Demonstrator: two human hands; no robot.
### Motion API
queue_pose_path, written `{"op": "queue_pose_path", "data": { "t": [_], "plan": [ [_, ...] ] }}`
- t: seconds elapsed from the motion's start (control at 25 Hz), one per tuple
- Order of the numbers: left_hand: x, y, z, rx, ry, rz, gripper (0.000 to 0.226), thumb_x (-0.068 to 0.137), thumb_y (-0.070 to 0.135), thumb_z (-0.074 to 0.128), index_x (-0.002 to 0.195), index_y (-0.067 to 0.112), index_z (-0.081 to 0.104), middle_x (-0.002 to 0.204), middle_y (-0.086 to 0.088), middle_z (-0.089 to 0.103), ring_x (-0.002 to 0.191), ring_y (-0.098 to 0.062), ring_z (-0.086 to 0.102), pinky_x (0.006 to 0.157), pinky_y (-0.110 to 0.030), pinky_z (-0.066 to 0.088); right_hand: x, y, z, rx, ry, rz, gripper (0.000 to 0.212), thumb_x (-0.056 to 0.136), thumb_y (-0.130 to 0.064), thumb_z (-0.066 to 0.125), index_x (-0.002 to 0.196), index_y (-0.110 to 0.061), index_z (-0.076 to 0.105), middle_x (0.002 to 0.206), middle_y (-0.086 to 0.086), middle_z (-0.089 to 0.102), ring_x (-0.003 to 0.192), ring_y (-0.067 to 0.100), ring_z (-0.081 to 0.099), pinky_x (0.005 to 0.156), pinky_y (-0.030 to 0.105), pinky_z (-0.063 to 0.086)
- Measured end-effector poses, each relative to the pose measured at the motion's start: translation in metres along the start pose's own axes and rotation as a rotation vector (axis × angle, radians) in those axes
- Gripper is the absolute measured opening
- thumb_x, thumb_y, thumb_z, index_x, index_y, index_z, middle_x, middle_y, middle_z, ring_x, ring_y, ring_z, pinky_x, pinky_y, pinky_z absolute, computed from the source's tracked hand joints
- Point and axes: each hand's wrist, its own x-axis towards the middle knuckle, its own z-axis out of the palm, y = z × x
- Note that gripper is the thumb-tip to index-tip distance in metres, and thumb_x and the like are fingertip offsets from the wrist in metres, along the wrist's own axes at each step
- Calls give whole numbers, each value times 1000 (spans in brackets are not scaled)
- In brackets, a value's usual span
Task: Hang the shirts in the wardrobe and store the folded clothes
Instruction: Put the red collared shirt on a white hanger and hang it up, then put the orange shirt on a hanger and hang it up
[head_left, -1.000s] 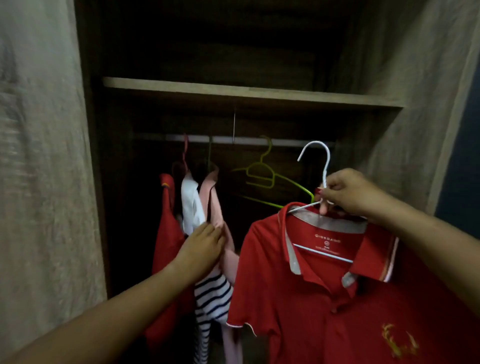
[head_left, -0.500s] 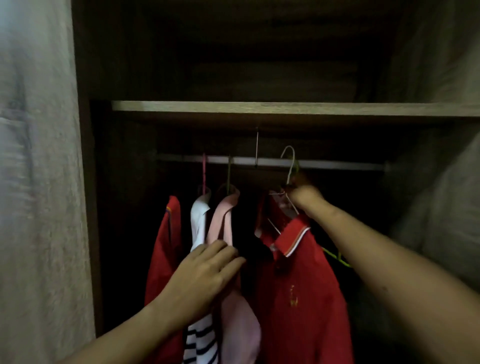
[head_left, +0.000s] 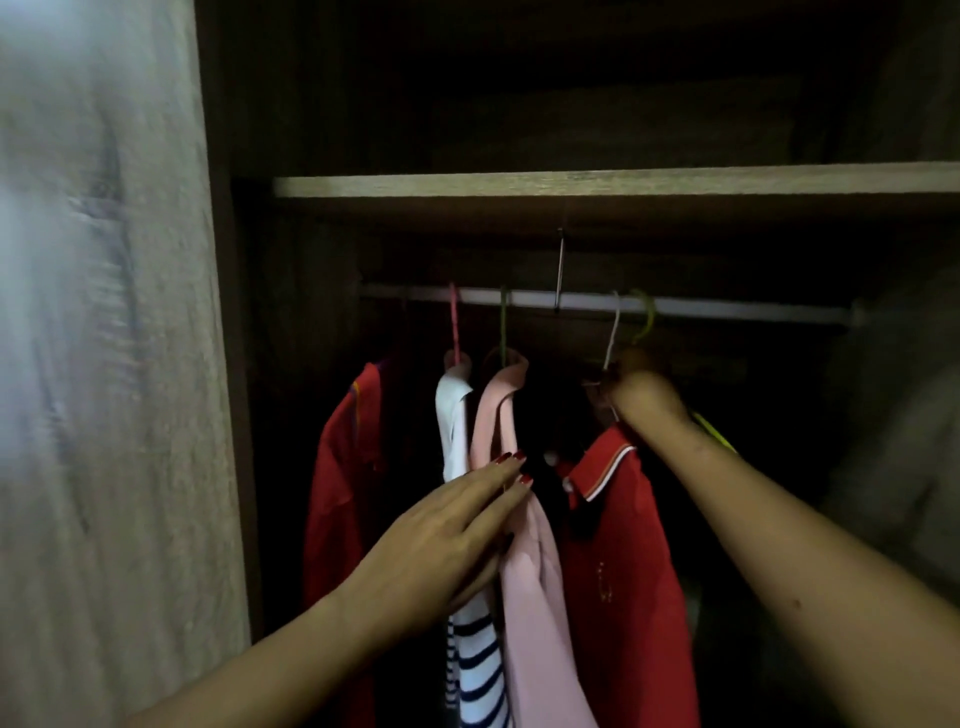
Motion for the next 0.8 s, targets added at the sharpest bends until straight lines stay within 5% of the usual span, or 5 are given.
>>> {"op": "queue_pose_path", "data": {
  "t": [0.16,0.32,0.56,0.8],
  "plan": [
    [-24,-5,-11,-51,29,1,49,96,28,44,142,13,40,149,-5,39,138,-14,33,115,-22,24,-57,-41,-21,-213,295,-243,19,85,-15,53,95,-4,65,89,24,68,83,43,65,67,45,55],
    [-90,-32,-39,-115,39,-60,45,97,27,42,139,13,43,148,-5,42,137,-16,39,111,-30,34,-114,-117,-4,113,347,-577,18,89,-17,52,100,-9,64,91,11,70,82,28,67,68,41,54],
    [-285,-122,-120,12,18,-476,42,99,27,44,138,13,45,144,-2,45,137,-12,39,110,-30,36,-225,-292,116,415,33,-859,12,88,-16,56,96,-12,64,83,5,68,69,22,63,62,37,52],
    [-544,-178,-205,202,-116,-1139,39,90,32,45,124,16,55,127,-2,56,118,-15,49,104,-26,38,-368,-454,294,553,-555,-986,8,87,-19,56,91,-18,63,85,3,68,75,20,64,68,39,53]
  ]
}}
